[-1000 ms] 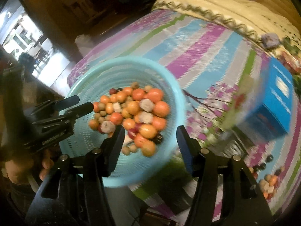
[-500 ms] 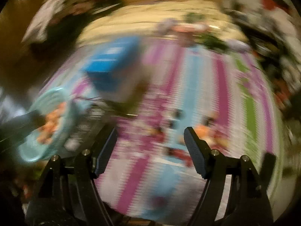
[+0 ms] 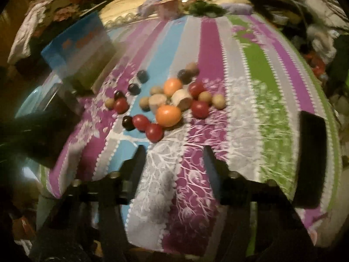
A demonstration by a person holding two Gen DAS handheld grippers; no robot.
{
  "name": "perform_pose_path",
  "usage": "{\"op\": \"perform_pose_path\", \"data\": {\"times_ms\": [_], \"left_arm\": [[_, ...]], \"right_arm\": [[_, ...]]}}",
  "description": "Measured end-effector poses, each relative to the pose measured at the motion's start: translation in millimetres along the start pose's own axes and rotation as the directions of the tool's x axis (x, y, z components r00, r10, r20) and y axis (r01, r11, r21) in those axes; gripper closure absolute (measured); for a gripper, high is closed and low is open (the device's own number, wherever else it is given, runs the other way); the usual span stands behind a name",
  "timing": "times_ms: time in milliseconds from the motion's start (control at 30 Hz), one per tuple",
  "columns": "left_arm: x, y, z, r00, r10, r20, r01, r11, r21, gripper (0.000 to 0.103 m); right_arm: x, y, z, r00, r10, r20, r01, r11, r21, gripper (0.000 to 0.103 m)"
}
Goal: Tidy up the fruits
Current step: 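Move both tools back over the fruits on the bed cover, then grasp a dark plum with the left tool while the right tool grasps a red tomato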
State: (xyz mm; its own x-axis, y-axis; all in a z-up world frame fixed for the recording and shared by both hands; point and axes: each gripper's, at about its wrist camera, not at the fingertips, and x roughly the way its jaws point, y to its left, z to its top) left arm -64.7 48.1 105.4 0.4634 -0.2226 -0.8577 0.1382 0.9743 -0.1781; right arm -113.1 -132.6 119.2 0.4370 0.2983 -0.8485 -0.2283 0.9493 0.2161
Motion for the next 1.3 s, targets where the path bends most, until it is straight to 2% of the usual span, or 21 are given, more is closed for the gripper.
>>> {"op": "perform_pose_path", "data": {"times_ms": [133, 333, 533, 633, 833, 900, 933, 1033, 1167, 1300], "left_arm": [[15, 9, -11, 1.000, 0.004, -0.020, -0.004, 1.000, -0.025, 0.041], [26, 13, -11, 1.000, 0.014, -0.007, -0.015, 0.999, -0.036, 0.041], [38, 10, -11, 1.000, -0.007, -0.003, 0.007, 1.000, -0.017, 0.041], [48, 6, -12, 1.000, -0.023, -0.006, 0.023, 1.000, -0.005, 0.041], [63, -5, -10, 0.997, -0.072, 0.018, 0.071, 0.996, 0.060, 0.041], [71, -8, -9, 0.995, -0.093, 0.017, 0.092, 0.992, 0.089, 0.047], [75, -10, -8, 0.995, -0.103, 0.011, 0.101, 0.990, 0.098, 0.056], [86, -12, -7, 0.993, -0.121, -0.004, 0.120, 0.985, 0.120, 0.062], [97, -12, -7, 0.992, -0.128, -0.001, 0.127, 0.984, 0.128, 0.063], [101, -11, -7, 0.990, -0.136, 0.037, 0.130, 0.984, 0.122, 0.063]], "right_arm": [[21, 5, 0, 0.997, 0.072, 0.020, -0.071, 0.997, -0.043, 0.063], [58, 14, 5, 0.993, 0.113, -0.027, -0.114, 0.990, -0.088, 0.065], [74, 18, 10, 0.997, 0.068, -0.024, -0.071, 0.989, -0.130, 0.065], [81, 19, 6, 0.999, 0.026, -0.033, -0.031, 0.987, -0.158, 0.074], [53, 5, 0, 0.997, 0.079, 0.006, -0.078, 0.994, -0.071, 0.076], [42, -2, -4, 0.997, 0.080, 0.017, -0.080, 0.996, -0.044, 0.076], [37, -5, -6, 0.996, 0.083, 0.020, -0.082, 0.996, -0.030, 0.076], [30, -12, -11, 0.996, 0.081, 0.021, -0.081, 0.997, -0.003, 0.076], [34, -12, -12, 0.996, 0.086, 0.013, -0.086, 0.996, 0.012, 0.076], [38, -11, -11, 0.995, 0.098, 0.008, -0.098, 0.995, 0.025, 0.076]]}}
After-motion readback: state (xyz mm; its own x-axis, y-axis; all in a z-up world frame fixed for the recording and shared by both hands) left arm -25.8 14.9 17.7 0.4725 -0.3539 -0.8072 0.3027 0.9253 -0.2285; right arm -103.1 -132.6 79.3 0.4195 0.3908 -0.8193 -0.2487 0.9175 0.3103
